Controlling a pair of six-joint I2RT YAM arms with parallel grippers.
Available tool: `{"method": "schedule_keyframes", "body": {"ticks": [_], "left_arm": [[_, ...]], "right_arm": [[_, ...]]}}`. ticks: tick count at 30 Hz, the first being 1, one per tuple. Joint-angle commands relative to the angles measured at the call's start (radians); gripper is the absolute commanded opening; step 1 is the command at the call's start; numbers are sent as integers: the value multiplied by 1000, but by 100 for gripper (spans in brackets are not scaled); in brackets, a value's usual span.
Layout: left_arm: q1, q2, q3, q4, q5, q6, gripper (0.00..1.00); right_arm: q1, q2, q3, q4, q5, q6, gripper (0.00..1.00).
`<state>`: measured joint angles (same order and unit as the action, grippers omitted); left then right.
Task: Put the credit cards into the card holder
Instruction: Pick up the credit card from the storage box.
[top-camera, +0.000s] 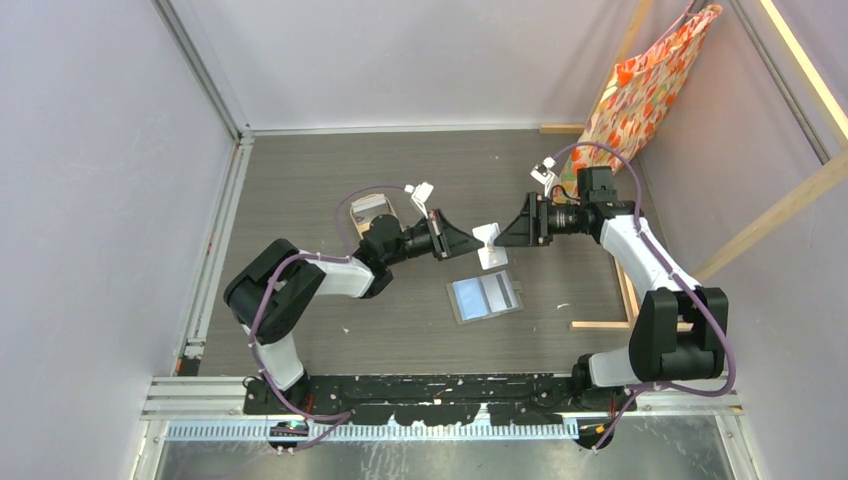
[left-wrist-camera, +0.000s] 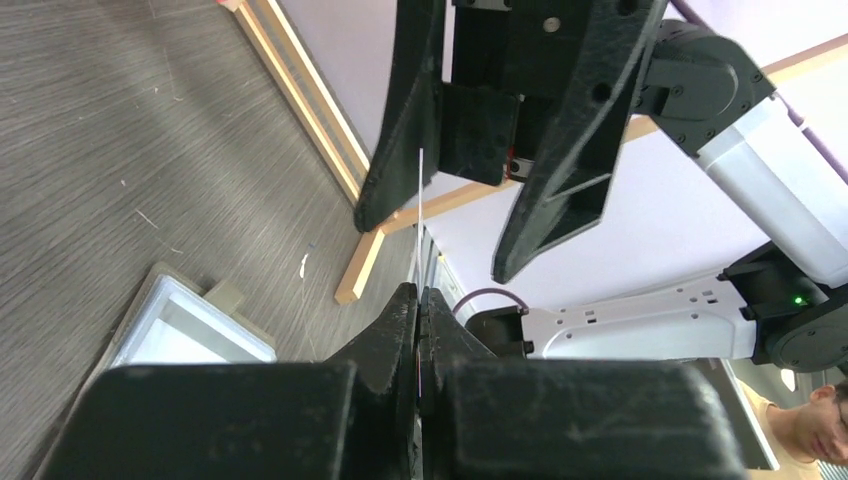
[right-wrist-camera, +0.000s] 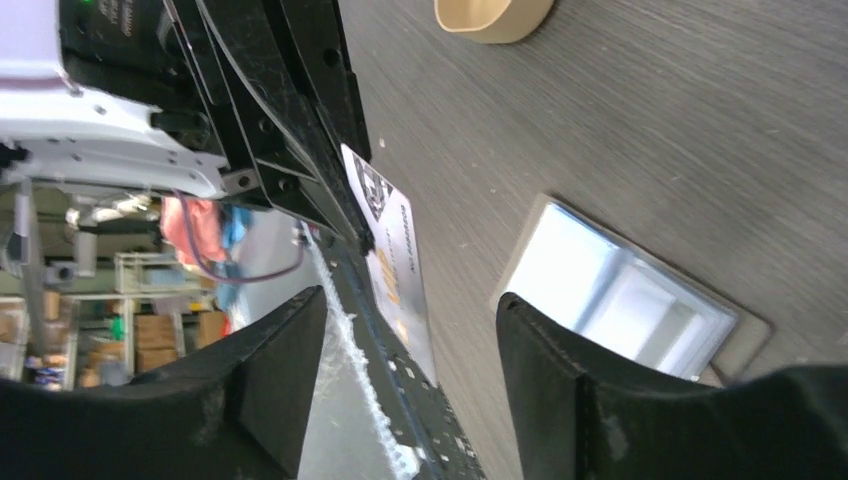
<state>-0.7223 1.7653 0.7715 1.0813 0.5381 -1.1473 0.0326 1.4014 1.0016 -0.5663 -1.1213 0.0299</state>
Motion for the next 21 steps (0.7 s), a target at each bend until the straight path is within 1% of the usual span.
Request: {"method": "schedule_keyframes", "body": {"ticks": [1,5,7,9,10,11,14,19,20,21], "left_arm": [[-8,-1,-19,161,-61,-46,1],[-8,9,-23,200,-72,-73,1],[-8,17,-20,210,-72,-84,0],[-8,29,-18,226,-76,-103,1],[-8,35,-18,232,-79,-110,4],[-8,40,-20,236,-83,-118,9],[-8,41,-37,243,-92,-127,28],[-8,-4,-99,288,-103,-83,77],[-8,-12,-114,298,-105,-72,83],[-8,-15,-127,311,-104,-66,86]], "right_arm": [[25,14,-4,79,-90,91,61],[54,19,2,77,-111,90,45],[62,27,5,75,-114,90,34],[63,31,14,66,-125,86,16],[64,31,19,59,-135,80,6],[63,27,21,57,-145,77,2],[60,8,17,63,-166,76,1],[50,10,12,76,-226,85,1],[50,12,12,77,-233,84,1],[48,12,12,77,-239,83,1]]}}
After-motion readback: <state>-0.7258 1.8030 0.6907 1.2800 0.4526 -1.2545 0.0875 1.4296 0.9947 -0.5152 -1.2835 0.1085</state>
